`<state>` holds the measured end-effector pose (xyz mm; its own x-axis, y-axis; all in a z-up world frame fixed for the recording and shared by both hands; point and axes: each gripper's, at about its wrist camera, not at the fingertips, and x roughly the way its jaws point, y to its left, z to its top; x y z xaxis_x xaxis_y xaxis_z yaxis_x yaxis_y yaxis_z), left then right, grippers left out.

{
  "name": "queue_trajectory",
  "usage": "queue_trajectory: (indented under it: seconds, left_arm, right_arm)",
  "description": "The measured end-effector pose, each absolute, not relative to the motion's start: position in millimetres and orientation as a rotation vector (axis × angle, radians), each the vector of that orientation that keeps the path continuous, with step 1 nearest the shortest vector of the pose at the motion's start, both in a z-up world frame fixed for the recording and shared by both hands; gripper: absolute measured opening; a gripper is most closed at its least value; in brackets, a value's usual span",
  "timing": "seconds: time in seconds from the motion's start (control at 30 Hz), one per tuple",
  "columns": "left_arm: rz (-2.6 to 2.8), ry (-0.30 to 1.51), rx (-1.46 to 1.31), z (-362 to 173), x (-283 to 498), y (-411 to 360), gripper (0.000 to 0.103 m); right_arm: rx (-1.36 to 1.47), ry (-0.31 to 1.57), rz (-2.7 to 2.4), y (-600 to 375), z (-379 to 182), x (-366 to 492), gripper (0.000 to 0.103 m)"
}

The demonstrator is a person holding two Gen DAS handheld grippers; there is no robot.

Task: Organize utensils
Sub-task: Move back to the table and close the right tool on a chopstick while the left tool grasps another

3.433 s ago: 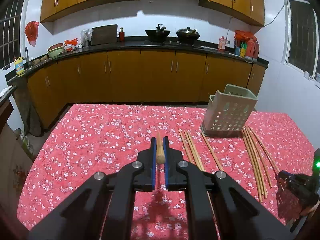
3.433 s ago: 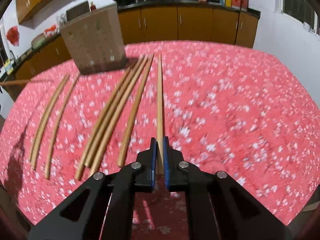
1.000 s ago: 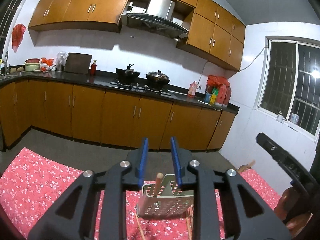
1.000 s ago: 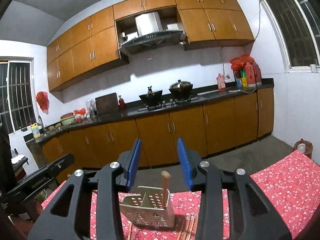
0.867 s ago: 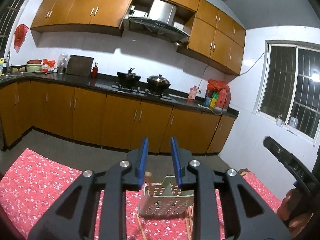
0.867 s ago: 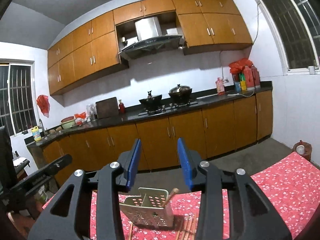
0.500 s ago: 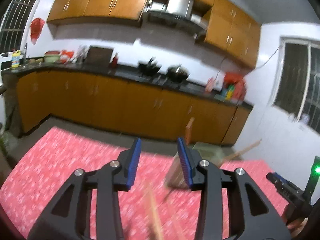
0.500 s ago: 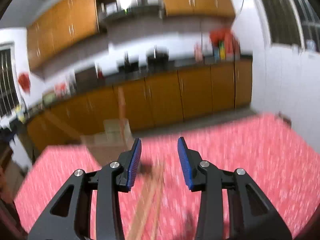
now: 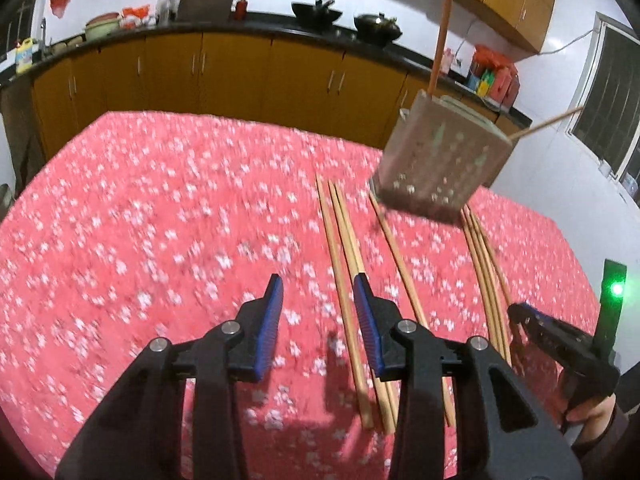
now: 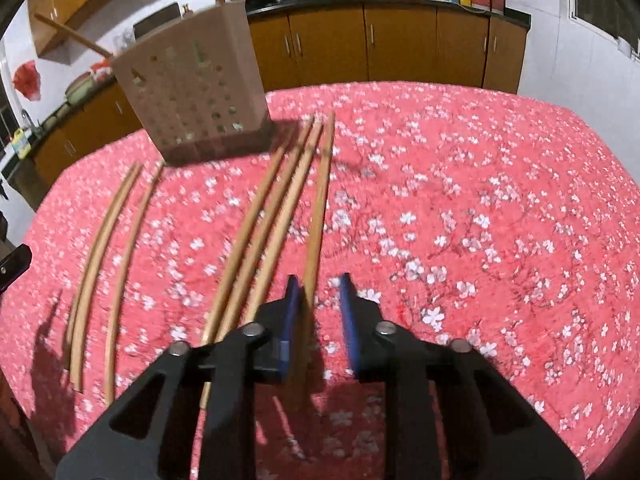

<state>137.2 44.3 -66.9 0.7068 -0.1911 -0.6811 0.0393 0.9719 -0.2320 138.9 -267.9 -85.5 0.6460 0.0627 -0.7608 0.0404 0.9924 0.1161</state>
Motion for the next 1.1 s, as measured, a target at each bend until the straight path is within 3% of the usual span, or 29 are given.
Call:
queue_trajectory:
  seconds: [0.6, 1.1]
  left_arm:
    - [-0.189, 0.922, -0.078, -111.3, 144.2, 3.8, 0.011]
    - [-0.015, 0.904, -0.081, -108.7, 187.0, 56.2, 0.008]
  right_arm:
    - [0.186, 0.864, -0.096, -299.2, -85.4, 136.4, 0.008]
    - [0.151, 0.853, -0.082, -297.4, -87.0, 150.9, 0.008]
